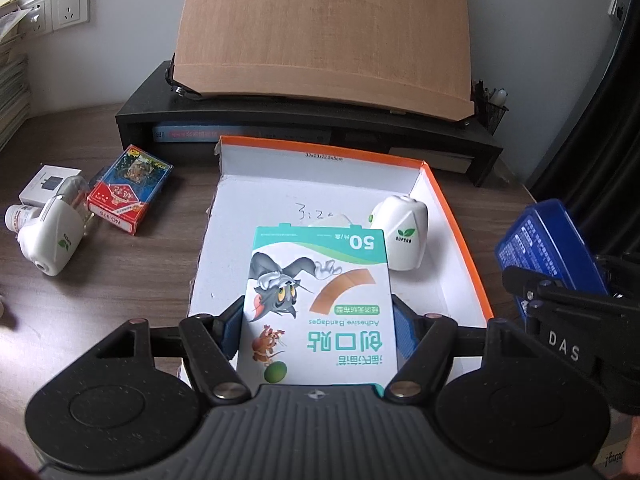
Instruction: Organize rigid objects
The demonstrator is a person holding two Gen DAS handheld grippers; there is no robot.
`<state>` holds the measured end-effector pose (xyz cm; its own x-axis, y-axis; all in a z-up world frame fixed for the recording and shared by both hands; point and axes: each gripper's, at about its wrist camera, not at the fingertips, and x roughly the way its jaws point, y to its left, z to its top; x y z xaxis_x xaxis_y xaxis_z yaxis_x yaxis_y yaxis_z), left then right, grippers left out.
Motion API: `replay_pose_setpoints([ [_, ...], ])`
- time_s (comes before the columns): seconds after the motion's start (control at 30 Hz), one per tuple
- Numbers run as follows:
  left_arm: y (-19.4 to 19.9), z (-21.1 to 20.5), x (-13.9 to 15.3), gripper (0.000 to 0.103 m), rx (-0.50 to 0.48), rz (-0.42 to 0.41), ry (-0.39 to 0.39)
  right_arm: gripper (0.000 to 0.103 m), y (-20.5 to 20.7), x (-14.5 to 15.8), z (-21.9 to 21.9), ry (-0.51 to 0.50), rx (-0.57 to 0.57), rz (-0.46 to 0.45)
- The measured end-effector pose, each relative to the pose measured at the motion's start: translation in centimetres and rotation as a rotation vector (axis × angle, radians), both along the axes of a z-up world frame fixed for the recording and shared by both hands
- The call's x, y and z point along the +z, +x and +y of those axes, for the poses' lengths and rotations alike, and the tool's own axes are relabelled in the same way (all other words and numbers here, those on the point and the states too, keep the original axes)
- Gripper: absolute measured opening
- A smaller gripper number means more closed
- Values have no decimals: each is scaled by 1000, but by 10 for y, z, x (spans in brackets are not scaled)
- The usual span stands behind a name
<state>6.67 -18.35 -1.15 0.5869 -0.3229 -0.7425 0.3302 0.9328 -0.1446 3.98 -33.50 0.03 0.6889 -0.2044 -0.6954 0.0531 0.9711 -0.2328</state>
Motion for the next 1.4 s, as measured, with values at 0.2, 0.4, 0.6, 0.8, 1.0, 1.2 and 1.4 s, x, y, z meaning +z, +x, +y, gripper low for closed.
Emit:
replay_pose_setpoints([
  [0.2,-1,-4,1,72,-7,-9,16,40,2,-2,-1,15,-7,4],
  [0.4,4,-1,-1,72,-9,-7,26,40,7,-8,3,31,-8,14],
  [0.6,10,3,-6,72,-17,6,40,40,14,-15,6,49,-21,23],
  [0.8,15,4,-11,72,-25,17,50,40,19,-20,7,69,-31,35],
  [1.0,18,3,-15,72,-28,24,58,40,23,-21,3,154,-21,40],
  [1.2,22,6,-16,72,-12,35,60,57,20,-15,-7,257,-17,9],
  [1.4,23,0,-14,72,-44,54,15,56,10,0,-9,193,-44,-52],
])
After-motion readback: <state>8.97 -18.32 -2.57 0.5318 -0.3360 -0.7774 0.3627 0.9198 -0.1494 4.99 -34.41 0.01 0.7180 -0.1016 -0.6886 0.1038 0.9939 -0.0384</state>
